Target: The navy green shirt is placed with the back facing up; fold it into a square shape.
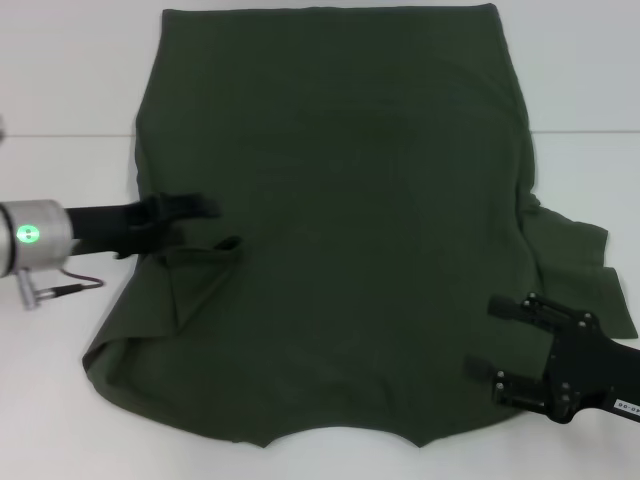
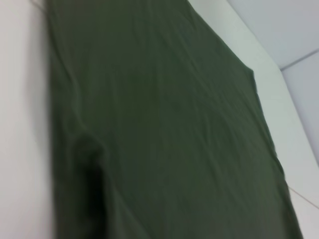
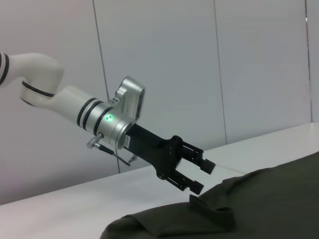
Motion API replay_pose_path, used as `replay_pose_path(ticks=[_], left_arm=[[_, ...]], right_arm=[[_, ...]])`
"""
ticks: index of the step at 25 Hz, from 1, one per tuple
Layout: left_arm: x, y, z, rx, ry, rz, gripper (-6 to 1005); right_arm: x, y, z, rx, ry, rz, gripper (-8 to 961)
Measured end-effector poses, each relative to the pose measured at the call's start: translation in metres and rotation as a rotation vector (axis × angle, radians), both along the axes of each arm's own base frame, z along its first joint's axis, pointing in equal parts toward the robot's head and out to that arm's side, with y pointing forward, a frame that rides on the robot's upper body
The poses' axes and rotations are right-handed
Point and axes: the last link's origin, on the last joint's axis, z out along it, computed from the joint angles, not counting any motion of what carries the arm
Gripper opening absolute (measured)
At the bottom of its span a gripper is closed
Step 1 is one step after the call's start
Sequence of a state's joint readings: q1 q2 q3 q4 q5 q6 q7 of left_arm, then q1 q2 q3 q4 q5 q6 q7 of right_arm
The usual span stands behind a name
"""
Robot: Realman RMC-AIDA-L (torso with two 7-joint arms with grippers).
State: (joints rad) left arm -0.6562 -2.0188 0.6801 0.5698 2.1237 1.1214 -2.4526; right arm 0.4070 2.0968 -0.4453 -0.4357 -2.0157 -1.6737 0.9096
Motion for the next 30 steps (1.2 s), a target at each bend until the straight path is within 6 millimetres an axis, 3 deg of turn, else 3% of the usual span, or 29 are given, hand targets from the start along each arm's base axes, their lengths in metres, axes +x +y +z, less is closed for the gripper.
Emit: replay_pose_path(ticks=[5,15,30], left_arm=[[-0.011,-0.003,0.015,0.04,0.044,-0.026,741],[-0.01,-0.009,0.005,0.011,0.1,-0.121,741],[-0.019,-0.016,0.007,-0.017,0.142,-0.129,741]], right_arm=[[0.001,0.0,0.001,0.0,-0.001,0.0,857],[0.001,-0.001,0.001,0.0,0.004,0.0,857],[0.001,-0.002,0.001,-0.002,0.003,0.0,856]])
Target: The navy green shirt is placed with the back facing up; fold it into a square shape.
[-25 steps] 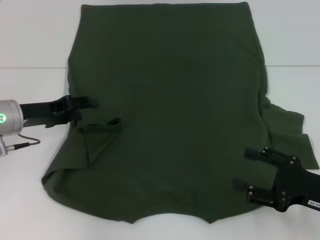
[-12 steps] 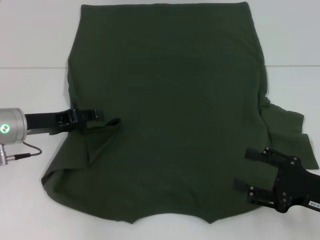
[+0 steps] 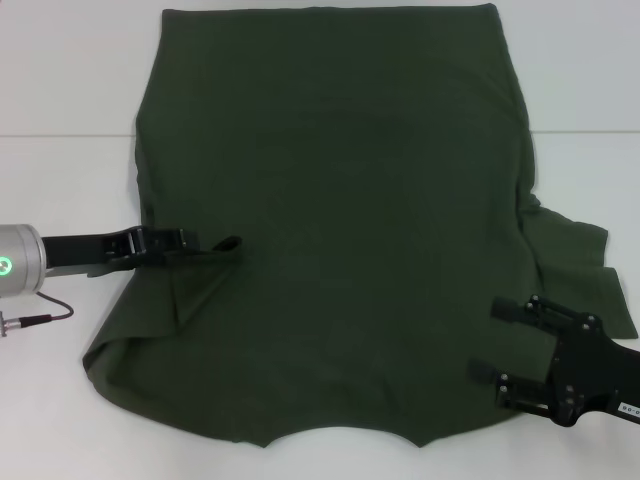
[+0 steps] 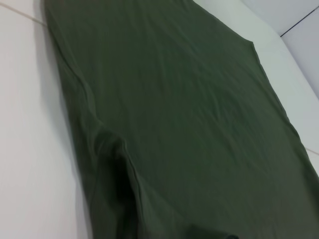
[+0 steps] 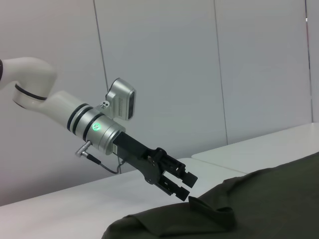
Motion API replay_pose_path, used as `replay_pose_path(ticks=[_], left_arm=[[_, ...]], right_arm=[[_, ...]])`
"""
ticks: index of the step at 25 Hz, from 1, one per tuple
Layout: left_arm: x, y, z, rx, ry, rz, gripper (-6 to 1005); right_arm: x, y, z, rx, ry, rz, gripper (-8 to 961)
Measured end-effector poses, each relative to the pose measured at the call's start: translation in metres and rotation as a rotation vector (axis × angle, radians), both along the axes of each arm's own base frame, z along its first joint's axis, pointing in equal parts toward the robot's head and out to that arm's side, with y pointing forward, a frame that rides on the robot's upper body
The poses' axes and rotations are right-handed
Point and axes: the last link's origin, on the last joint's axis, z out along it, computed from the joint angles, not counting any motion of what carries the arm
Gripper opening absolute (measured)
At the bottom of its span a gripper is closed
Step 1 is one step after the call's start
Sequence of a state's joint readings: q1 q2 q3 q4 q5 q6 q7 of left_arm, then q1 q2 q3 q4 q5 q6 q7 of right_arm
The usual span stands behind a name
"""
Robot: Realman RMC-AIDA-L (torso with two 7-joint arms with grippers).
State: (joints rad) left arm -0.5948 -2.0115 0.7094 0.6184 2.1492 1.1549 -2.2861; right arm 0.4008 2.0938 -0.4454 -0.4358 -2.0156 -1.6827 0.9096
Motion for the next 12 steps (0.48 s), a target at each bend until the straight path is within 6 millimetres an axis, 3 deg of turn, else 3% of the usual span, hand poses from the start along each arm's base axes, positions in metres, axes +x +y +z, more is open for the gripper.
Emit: replay_pose_path(ticks=[12], left_arm=[[0.0057,0.0016,-0.0083,0.005,0.037,-0.067,741]], right_arm=[[0.0001,-0.0004,-0.0002,-0.002,-0.001,0.0,856]])
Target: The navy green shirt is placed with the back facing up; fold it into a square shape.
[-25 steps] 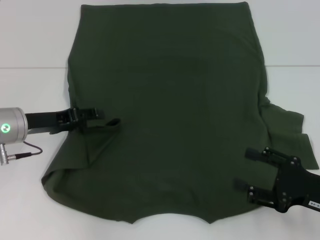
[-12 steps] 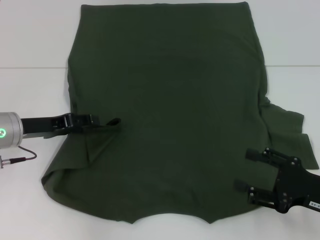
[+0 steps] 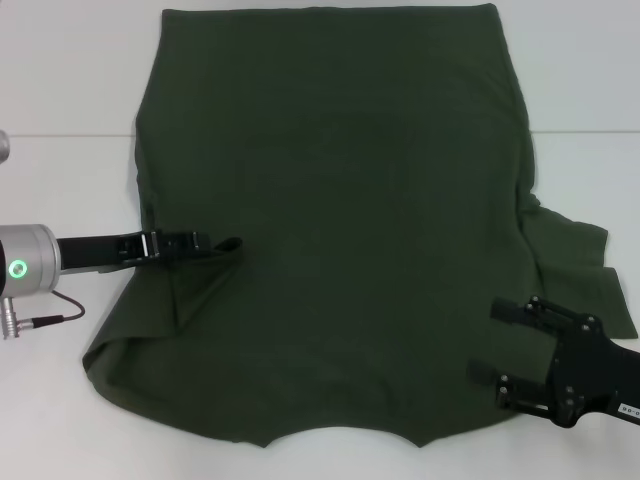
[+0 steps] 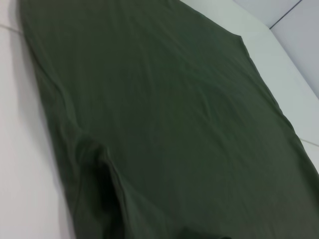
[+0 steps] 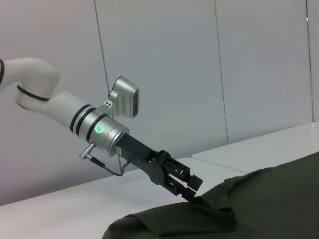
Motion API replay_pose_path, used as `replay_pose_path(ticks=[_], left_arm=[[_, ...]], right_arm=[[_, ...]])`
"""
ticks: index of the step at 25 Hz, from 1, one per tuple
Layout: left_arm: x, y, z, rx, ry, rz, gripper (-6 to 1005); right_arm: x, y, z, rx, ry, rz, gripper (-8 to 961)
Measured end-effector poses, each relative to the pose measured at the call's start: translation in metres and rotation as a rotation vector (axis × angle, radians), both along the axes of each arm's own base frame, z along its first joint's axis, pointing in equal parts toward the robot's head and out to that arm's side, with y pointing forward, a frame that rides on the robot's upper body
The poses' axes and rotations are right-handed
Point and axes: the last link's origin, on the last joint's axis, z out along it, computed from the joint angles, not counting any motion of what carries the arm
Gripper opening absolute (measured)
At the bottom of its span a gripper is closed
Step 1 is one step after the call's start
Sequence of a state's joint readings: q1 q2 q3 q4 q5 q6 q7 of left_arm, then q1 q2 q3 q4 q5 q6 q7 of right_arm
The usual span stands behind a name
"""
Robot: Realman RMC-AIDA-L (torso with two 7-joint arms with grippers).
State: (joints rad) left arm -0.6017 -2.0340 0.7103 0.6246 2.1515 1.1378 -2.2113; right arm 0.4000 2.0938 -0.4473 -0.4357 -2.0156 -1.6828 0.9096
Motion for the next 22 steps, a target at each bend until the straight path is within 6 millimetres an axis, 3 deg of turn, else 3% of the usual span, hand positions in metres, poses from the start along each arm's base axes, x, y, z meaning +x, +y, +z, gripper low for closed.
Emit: replay_pose_path(ticks=[22], left_arm=[[0.0003,0.0011,-0.0095,0.016,0.07,-0.064,740]], right_arm=[[0.0005,-0.001,-0.0001,-0.001,0.001,-0.001,856]])
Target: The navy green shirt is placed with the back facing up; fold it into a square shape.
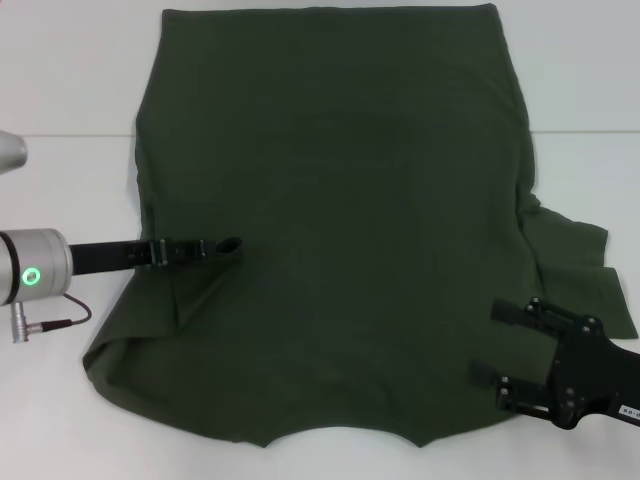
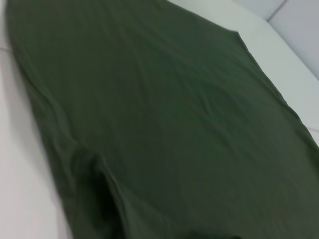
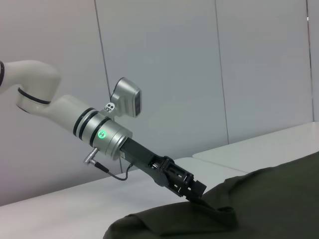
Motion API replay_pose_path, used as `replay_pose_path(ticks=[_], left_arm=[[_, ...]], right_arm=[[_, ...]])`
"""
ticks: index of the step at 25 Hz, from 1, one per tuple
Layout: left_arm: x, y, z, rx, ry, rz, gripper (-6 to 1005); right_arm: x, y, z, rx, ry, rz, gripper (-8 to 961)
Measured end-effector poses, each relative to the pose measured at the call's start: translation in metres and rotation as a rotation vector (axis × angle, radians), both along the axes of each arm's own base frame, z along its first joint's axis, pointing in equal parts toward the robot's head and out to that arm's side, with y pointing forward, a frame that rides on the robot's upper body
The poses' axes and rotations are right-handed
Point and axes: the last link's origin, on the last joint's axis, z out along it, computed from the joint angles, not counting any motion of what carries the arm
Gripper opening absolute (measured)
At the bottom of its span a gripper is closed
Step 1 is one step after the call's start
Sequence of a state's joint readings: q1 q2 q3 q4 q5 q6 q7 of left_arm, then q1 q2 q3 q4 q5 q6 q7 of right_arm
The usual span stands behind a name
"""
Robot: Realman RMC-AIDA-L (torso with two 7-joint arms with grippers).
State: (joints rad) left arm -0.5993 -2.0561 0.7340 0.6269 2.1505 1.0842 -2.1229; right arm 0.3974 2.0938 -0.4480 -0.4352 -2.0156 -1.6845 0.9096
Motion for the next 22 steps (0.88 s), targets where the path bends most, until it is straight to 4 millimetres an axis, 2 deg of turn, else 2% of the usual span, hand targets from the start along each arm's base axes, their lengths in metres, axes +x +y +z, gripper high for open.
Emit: replay_pose_path(ticks=[5,11,13,16,22], left_arm=[[0.007,-0.003,-0.007,-0.053,-0.002,-0.026,740],[0.026,-0.01,-0.008,-0.202,-0.112,0.001,736],[0.036,-0.016,-0.006,-0.278,-0.159,-0.006,735],[0.044,-0.018,0.0,-0.292,-0.216,-0.03,735],[0.05,-0.025,0.011,-0.28,-0.292,-0.113,735]], right_arm=[[0.0,0.0,0.001,0.001,0.002,0.001,856],[-0.001,0.0,0.002,0.001,0.007,0.003,857],[-0.001,0.0,0.002,0.001,0.007,0.002,857],[-0.001,0.0,0.003,0.005,0.007,0.001,856],[0.003,0.0,0.007,0.03,0.016,-0.02,856]])
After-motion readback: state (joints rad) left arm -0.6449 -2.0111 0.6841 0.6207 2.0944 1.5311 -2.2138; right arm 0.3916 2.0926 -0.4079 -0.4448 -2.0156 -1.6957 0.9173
